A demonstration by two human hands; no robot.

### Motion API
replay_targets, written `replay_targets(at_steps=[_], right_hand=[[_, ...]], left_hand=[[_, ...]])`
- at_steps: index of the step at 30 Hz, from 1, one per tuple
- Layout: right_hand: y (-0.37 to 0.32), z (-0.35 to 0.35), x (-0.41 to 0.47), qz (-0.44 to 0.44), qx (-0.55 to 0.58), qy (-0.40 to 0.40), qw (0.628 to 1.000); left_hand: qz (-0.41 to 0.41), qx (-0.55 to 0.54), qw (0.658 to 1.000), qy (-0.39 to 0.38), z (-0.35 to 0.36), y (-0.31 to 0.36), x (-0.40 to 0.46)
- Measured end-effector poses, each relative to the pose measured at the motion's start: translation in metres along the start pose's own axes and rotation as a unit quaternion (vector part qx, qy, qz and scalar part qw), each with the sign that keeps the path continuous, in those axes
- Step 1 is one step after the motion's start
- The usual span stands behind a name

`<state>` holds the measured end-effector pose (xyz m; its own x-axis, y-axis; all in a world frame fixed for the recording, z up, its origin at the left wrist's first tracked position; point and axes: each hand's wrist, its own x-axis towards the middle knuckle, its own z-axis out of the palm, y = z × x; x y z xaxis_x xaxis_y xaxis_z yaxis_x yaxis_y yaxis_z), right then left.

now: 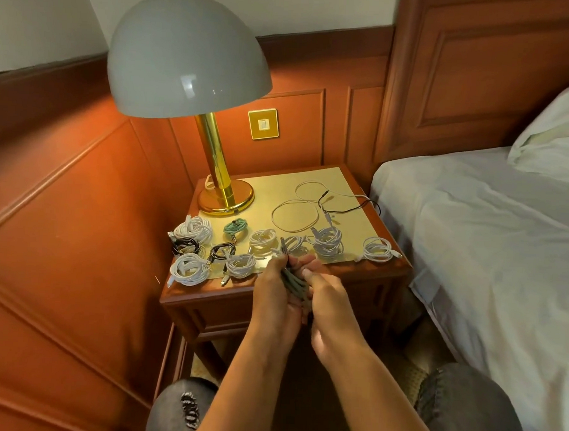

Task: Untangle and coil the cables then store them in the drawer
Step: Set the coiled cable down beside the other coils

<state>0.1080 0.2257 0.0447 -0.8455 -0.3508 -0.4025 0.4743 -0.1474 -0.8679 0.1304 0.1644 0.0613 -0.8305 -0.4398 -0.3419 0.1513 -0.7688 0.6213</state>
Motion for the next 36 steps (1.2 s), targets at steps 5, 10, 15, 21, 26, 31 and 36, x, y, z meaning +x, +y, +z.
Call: replay_targets(at_steps=[5,10,15,21,26,31,36], right_hand=[[-0.001,-0.014,0.003,-0.008,0.014,-0.025,1.000],[0.006,-0.015,-0.001,0.012,0.007,-0.078,0.997],[0.010,-0.010,0.004,0.034,0.083,-0.069,0.994],[0.013,-0.007,0.010,0.011,0.117,-0.025,0.993],[-0.002,-0.013,0.012,-0.060,0.031,-0.006,0.998],[-0.009,-0.018,0.018,-0.060,-0.035,-0.023,0.997],[-0.016,-0.025,0.020,-0.103,-0.122,-0.025,0.987]], left_hand=[[-0.033,0.018,0.999,0.004,-0.007,-0.002,0.003],[-0.032,0.025,0.996,0.081,-0.010,0.001,0.006],[-0.016,0.013,0.993,0.117,-0.003,-0.002,0.004],[0.008,0.077,0.991,0.112,0.001,-0.007,-0.001],[0.054,0.207,0.976,0.051,-0.007,-0.001,-0.001],[0.111,0.335,0.935,0.023,-0.010,0.003,-0.002],[0.130,0.410,0.900,0.072,-0.013,0.006,0.005]])
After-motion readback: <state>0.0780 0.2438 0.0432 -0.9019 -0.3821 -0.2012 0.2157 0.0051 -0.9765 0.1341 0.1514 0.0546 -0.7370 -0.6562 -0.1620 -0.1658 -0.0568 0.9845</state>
